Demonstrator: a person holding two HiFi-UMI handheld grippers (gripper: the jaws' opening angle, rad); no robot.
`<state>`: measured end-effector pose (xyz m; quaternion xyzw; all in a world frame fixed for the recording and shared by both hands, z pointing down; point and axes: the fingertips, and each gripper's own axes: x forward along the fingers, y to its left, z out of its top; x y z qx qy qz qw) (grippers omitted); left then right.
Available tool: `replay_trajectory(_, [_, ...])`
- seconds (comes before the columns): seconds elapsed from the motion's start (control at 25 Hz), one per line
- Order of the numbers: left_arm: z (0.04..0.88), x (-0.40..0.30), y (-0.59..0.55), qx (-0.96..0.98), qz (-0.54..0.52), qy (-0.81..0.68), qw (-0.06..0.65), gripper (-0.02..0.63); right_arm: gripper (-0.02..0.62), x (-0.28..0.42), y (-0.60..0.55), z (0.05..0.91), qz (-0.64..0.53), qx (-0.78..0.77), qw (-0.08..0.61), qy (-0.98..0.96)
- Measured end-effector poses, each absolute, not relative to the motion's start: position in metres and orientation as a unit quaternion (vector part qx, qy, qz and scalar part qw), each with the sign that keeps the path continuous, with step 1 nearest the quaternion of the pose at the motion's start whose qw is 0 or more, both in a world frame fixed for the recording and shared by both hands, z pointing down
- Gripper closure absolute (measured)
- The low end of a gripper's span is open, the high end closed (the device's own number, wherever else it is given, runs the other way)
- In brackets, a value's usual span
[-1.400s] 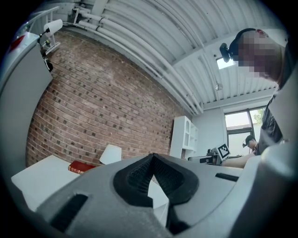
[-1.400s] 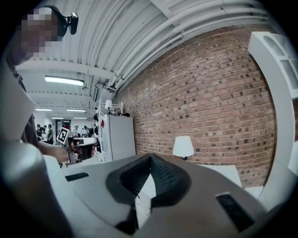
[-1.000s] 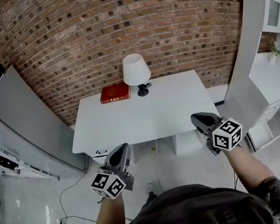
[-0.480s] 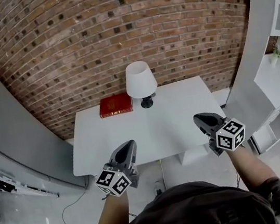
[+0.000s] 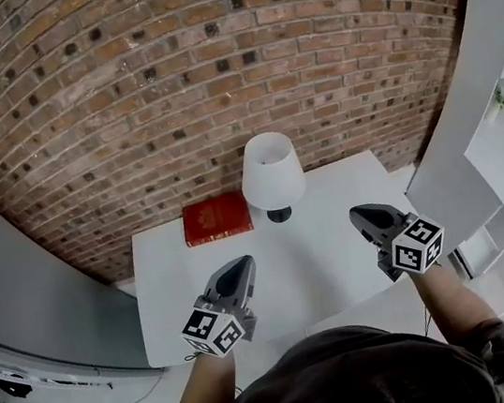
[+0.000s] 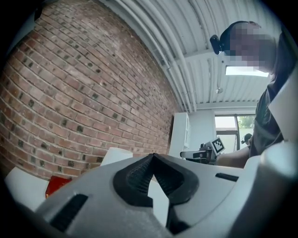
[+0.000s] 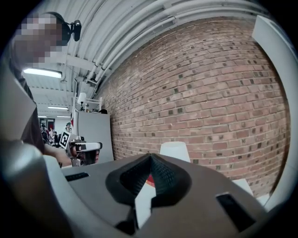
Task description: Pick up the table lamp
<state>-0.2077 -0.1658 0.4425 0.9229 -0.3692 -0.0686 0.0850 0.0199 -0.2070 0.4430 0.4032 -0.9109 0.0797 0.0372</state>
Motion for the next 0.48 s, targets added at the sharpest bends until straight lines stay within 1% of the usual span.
replay_trajectory(0.24, [0.458, -0.22, -0.221, 0.924, -0.063, -0.364, 0.105, 0.617, 0.601, 0.008, -0.256, 0.454, 0.092, 0.409, 0.048, -0.907])
replay_trajectory(0.48, [0.469, -0.209, -0.262, 0.92, -0.053, -0.372, 0.114, 0.617, 0.601, 0.014, -0.298, 0.468, 0.11, 0.395, 0.051, -0.911])
